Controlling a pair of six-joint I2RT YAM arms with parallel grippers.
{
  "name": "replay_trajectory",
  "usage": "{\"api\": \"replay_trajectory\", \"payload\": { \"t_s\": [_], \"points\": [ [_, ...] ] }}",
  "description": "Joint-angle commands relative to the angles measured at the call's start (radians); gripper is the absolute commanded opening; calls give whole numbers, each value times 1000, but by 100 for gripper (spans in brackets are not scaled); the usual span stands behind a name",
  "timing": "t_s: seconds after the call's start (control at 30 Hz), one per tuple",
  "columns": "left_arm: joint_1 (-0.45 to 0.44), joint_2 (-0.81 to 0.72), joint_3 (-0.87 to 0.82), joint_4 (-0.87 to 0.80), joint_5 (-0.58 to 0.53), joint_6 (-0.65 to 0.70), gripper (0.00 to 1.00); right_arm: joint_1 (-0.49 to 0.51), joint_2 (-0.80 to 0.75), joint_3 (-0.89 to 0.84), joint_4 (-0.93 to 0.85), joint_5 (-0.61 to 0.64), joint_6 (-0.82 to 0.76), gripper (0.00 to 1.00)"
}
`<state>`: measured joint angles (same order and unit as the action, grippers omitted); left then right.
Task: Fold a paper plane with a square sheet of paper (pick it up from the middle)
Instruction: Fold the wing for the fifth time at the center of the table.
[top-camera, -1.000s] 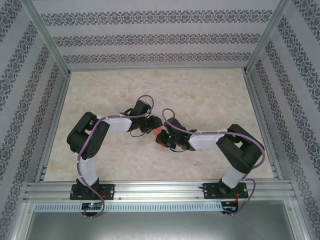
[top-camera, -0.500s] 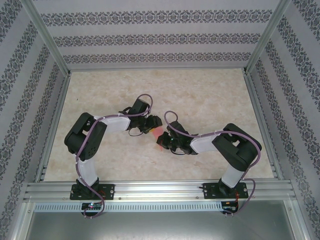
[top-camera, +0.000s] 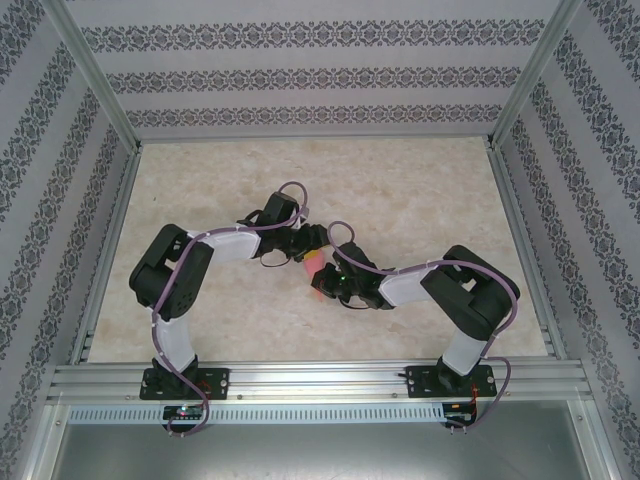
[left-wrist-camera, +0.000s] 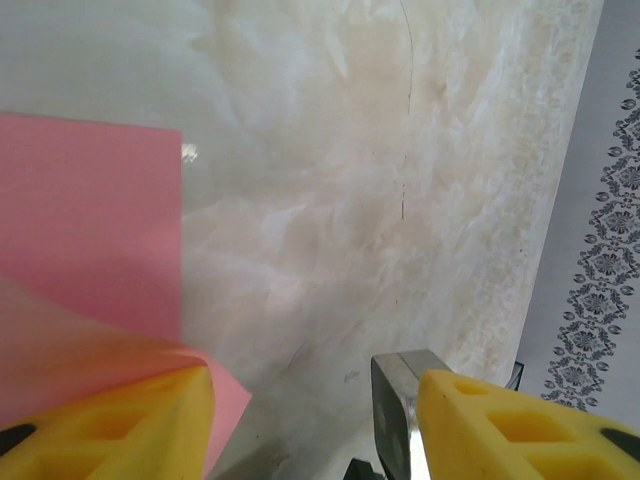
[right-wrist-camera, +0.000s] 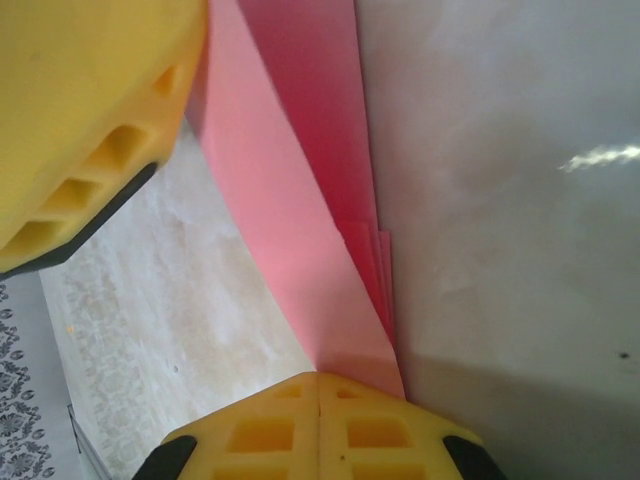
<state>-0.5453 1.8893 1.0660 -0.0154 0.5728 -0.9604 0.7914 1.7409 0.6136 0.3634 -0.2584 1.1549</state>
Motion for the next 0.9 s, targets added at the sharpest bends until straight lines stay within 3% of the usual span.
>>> {"api": "replay_trajectory", "payload": {
  "t_s": [0.0,0.3,0.87],
  "points": [
    [7,43,29,72,22,-18,57,18,66,-21,-130,13,0,2],
    [27,86,28,54,-24,26,56,19,62,-30,-161,18,-2,2],
    [148,127,65,-3,-13,114,56,19,68,-34,-202,19,-9,0]
  ]
}}
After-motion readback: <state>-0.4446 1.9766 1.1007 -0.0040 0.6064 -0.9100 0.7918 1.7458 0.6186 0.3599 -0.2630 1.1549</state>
